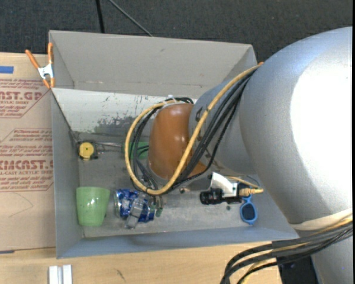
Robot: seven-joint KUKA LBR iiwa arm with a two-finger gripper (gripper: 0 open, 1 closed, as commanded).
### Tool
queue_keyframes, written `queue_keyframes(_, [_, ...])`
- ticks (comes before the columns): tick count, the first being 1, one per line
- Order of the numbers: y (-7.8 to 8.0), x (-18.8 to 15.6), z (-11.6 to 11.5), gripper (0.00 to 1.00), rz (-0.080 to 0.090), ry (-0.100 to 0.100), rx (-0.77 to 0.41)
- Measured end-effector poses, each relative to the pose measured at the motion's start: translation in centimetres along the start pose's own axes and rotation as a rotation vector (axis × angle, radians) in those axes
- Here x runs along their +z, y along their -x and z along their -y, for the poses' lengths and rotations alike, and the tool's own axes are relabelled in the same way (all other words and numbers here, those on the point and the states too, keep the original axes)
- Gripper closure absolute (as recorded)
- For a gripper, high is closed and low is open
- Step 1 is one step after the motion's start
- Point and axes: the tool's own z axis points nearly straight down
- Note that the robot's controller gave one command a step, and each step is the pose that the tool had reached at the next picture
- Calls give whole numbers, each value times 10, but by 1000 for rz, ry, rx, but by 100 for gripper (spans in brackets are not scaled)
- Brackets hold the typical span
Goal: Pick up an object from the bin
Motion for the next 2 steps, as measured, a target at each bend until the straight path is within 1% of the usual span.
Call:
queue_keyframes(1, [-9, 31, 4, 0, -2, -1, 110])
queue_keyframes(2, [-9, 32, 4, 0, -4, -2, 110])
